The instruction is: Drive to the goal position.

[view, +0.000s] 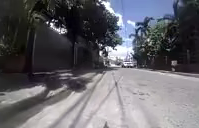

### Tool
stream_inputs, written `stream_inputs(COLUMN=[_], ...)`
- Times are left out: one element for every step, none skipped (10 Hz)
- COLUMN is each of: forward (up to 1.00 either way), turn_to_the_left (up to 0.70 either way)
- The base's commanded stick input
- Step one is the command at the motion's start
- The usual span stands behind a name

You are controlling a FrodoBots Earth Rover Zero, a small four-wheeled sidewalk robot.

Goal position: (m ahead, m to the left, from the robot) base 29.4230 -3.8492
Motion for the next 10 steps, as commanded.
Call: stream_inputs(forward=[0.58, 0.95, 1.0, 1.0, 1.0, 1.0, 1.0, 1.0, 1.0, 1.0], turn_to_the_left=[0.0, 0.0, 0.0, 0.0, 0.0, 0.0, 0.0, 0.0, 0.0, 0.0])
